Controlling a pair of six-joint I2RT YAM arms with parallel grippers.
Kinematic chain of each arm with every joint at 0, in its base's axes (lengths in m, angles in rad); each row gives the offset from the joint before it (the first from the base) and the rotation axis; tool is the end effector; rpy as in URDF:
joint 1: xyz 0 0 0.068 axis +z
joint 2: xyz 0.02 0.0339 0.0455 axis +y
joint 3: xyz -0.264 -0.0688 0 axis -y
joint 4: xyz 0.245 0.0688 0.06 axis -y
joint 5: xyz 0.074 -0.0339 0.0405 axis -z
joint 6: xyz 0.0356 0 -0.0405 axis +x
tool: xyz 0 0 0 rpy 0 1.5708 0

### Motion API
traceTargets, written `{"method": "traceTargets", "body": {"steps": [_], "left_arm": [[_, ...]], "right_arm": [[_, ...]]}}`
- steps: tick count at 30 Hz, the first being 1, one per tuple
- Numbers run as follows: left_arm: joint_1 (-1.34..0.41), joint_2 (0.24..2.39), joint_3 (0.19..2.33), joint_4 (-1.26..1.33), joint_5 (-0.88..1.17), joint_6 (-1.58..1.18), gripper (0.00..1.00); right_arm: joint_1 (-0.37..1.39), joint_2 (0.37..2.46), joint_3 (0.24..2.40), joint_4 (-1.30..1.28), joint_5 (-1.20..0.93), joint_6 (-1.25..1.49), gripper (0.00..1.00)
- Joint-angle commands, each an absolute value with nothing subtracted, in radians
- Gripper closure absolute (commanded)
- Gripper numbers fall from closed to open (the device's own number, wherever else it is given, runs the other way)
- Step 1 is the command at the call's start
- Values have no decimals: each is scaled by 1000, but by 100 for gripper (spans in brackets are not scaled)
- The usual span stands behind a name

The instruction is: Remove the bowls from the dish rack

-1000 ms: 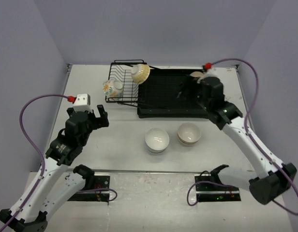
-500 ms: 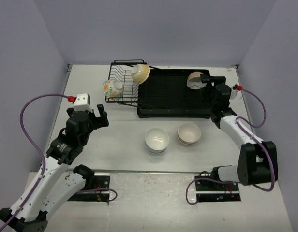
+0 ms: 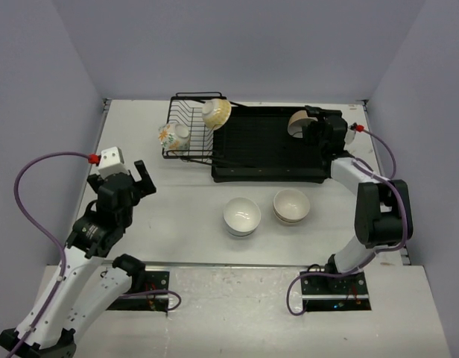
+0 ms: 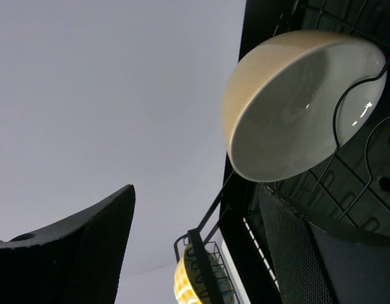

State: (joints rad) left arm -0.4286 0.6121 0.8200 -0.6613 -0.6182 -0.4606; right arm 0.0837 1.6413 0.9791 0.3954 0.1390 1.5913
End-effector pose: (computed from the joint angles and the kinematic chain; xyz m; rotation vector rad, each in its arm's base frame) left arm 0.1212 -0.0327 0.3293 -0.4093 1.8922 0.0369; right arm 0.3732 0.0264 0.2447 1.4203 1.3605 1.0224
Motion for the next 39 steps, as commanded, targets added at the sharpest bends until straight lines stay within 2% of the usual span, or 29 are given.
{"method": "traceTargets", "body": {"steps": [1, 5, 12, 14, 18, 22, 30, 31, 33, 34, 39], "left_arm": [[-416, 641, 844, -640, -617, -457, 0], [-408, 634, 838, -627, -604, -451, 0], [-400, 644, 830, -607, -560, -426, 0], [-399, 658, 831, -609, -557, -425, 0], [-394, 660, 831, -603, -540, -419, 0], [-390, 657, 825, -594, -526, -413, 0], [-385, 657, 822, -586, -506, -407, 0], [-384, 658, 822, -586, -506, -407, 0], [-384, 657, 822, -586, -505, -405, 0], [-383, 658, 824, -584, -505, -405, 0], [-380, 658, 822, -583, -497, -402, 0]], "right_arm": [[78, 1669, 1034, 408, 184, 1625, 21], [78, 1707, 1055, 403, 201, 1621, 23], [69, 1824, 1112, 459, 198, 1624, 33], [66, 1851, 1101, 529, 193, 1621, 42], [64, 1870, 1076, 645, 210, 1592, 50], [63, 1884, 1034, 762, 238, 1580, 72], [60, 1954, 983, 980, 227, 1594, 86], [61, 1959, 976, 995, 227, 1606, 92], [61, 1959, 956, 1029, 232, 1609, 95], [61, 1956, 951, 1037, 232, 1608, 100], [61, 1948, 913, 1164, 222, 1611, 100]]}}
